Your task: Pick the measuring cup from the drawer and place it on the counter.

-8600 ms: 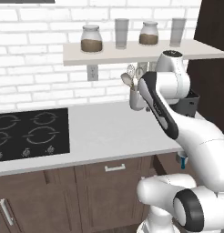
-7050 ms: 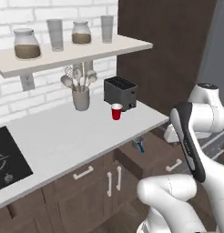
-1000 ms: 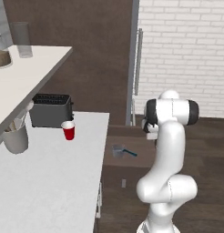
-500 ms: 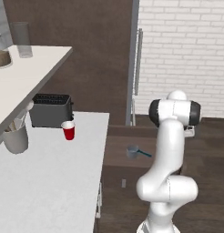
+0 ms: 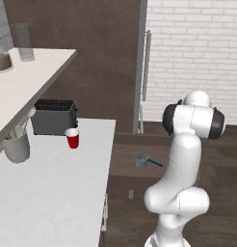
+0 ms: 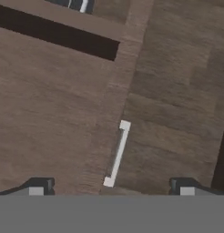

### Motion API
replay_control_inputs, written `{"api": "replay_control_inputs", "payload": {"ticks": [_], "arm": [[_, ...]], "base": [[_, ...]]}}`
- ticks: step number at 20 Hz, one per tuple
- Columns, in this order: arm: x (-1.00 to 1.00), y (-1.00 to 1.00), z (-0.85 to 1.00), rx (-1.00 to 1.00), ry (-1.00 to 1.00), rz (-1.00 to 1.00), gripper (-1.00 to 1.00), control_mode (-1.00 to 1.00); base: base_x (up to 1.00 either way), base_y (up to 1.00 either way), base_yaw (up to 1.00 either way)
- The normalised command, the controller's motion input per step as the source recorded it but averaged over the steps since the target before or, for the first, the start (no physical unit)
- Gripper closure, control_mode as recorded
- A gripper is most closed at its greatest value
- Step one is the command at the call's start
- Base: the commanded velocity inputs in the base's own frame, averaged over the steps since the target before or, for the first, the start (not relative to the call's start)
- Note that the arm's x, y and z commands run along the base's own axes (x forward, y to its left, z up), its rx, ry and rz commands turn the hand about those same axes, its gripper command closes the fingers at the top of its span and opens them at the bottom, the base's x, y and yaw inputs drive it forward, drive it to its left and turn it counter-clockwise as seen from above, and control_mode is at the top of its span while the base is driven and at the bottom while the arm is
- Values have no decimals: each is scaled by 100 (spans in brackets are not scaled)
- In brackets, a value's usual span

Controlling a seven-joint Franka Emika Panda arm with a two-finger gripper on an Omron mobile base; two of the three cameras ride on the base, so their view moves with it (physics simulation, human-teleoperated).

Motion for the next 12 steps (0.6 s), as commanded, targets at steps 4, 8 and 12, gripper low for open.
{"api": "replay_control_inputs", "payload": {"ticks": [4,8,12], "arm": [[-40,100,74,-1,3,38,-100,-100],[-22,100,5,0,0,57,-100,-100],[-11,100,-12,0,0,65,-100,-100]], "base": [[0,0,0],[0,0,0],[0,0,0]]}}
